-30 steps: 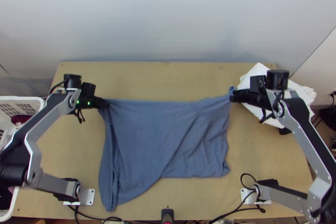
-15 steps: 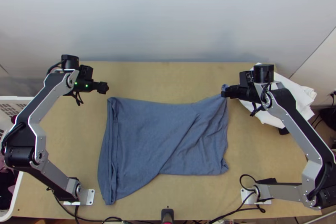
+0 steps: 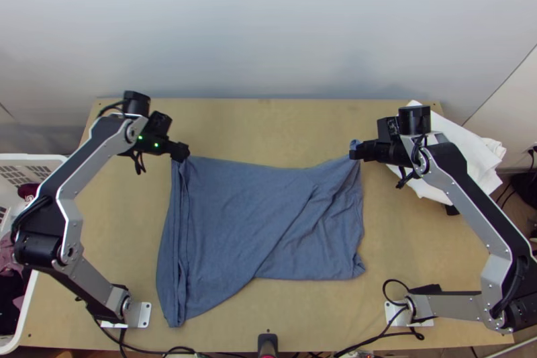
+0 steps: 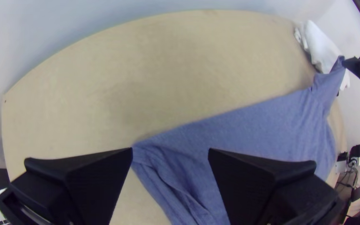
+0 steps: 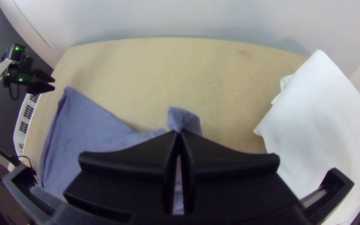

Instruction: Fold the t-shirt

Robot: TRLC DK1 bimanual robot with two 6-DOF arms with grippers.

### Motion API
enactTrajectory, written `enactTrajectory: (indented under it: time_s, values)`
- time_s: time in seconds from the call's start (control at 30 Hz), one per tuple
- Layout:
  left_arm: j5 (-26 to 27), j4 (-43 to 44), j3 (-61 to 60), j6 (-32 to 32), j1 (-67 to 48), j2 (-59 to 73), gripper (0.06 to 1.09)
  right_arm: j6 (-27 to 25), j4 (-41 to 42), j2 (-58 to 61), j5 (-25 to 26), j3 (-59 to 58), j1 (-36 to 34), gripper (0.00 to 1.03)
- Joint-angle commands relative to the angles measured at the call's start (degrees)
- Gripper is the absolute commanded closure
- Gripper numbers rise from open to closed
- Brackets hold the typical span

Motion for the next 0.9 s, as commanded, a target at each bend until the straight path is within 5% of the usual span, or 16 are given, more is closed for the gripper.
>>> enactTrajectory:
  time_s: [0.0,0.47,0.87]
  values:
    - [-0.7,0.4,-2.1,4.9,-2.6,2.4,0.23,-0.1,0.0,0.1,0.0,-0.2,-0.2,1.0]
    - [-5.3,2.6,-4.2,11.2,-2.4,5.0,0.29,-0.3,0.1,1.4,0.0,1.4,-0.5,1.0]
    - [-5.7,3.4,-5.1,13.6,-2.1,5.9,0.49,-0.2,0.0,1.7,0.0,0.8,-1.0,1.0]
